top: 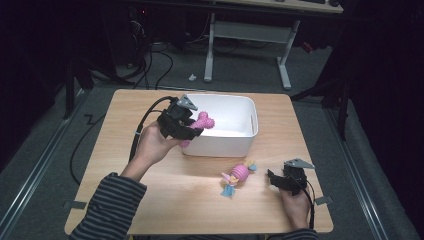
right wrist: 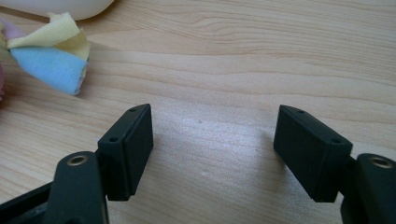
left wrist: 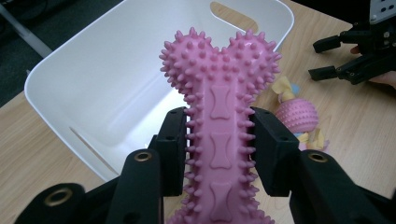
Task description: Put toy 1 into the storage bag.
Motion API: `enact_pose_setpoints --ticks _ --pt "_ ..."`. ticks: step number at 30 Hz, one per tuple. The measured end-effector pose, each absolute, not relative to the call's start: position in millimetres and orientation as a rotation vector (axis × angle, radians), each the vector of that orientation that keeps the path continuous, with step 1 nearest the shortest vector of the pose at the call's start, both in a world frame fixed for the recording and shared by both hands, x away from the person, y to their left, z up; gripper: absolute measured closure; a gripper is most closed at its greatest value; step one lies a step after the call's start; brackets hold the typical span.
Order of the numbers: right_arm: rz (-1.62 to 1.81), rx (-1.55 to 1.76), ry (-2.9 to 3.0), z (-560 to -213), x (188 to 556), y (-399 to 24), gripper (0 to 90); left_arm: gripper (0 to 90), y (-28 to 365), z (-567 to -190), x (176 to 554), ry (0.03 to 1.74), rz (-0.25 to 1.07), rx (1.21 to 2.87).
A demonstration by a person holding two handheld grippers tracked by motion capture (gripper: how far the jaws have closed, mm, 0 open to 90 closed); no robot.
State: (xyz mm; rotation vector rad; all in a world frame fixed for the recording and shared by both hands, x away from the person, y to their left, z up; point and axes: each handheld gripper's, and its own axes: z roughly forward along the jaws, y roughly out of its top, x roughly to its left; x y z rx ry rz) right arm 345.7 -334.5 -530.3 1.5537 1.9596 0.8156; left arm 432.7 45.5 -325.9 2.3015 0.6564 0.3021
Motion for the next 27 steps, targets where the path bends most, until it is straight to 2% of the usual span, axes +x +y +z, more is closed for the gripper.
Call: enact_pose_setpoints --ticks 16,27 --pt "0.815 1.553 1.960 -530 346 -334 28.6 58.8 26 -326 466 0.689 0.294 2.290" --pt "0.816 1.552 1.961 -530 346 -335 28.3 58.6 8 -340 485 0.724 0.295 2.282"
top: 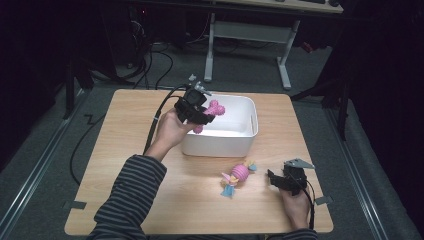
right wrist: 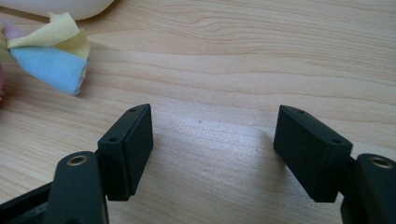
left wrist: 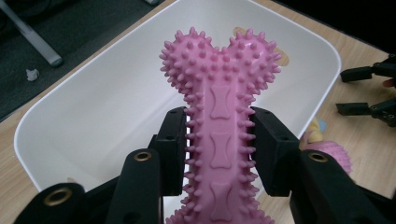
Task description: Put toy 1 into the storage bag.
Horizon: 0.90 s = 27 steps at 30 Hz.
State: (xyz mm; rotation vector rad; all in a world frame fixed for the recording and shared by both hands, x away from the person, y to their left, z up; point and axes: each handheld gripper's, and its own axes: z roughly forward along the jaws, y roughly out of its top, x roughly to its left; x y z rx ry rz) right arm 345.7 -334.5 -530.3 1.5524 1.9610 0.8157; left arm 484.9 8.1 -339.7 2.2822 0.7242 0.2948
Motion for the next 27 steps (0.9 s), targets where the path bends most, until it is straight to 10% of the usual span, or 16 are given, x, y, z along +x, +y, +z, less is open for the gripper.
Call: enact_pose_setpoints --ticks 27 --pt "0.813 1.552 1.963 -530 346 -334 28.0 58.1 -11 -373 506 0.778 0.336 2.307"
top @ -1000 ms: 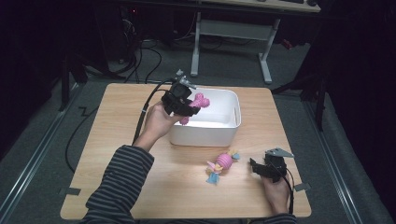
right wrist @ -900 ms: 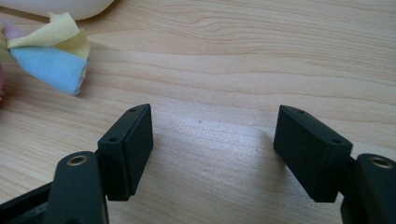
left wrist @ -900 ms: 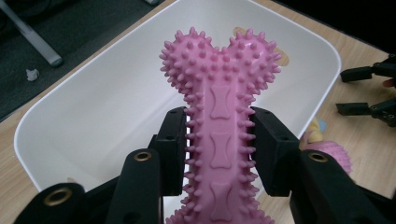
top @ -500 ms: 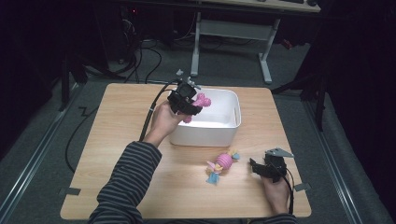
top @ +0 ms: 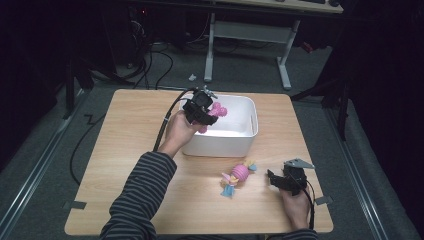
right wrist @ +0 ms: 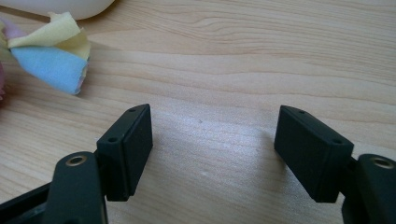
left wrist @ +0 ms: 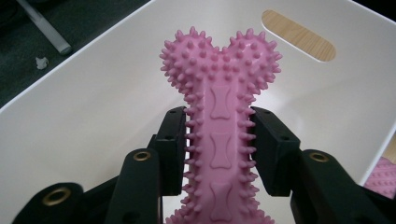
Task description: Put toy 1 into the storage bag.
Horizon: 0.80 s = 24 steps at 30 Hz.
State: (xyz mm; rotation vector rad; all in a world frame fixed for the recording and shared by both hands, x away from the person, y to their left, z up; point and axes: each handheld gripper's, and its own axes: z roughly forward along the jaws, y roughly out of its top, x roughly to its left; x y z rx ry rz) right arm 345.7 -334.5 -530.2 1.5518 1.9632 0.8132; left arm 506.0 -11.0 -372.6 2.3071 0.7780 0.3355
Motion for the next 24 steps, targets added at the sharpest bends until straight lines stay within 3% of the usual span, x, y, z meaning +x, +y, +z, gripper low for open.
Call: enact_pose_setpoints --ticks 24 --pt "0.815 1.556 1.960 -530 346 -334 27.5 57.6 -23 -394 506 0.752 0.309 2.390"
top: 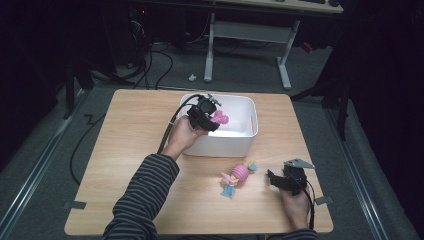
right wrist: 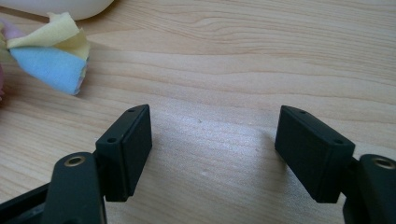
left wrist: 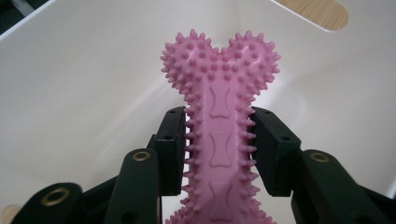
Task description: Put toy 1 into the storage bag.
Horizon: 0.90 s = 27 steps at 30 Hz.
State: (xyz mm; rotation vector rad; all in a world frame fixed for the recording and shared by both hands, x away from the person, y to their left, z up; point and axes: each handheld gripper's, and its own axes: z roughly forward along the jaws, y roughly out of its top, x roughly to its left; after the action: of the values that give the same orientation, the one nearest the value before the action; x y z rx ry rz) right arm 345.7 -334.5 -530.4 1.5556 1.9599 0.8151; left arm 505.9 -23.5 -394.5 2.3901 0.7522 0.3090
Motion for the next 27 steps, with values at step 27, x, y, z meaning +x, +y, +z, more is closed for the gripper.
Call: enact_pose_setpoints --ticks 27 --pt "0.813 1.553 1.962 -530 346 -334 27.1 42.4 -18 -387 498 0.775 0.307 2.373"
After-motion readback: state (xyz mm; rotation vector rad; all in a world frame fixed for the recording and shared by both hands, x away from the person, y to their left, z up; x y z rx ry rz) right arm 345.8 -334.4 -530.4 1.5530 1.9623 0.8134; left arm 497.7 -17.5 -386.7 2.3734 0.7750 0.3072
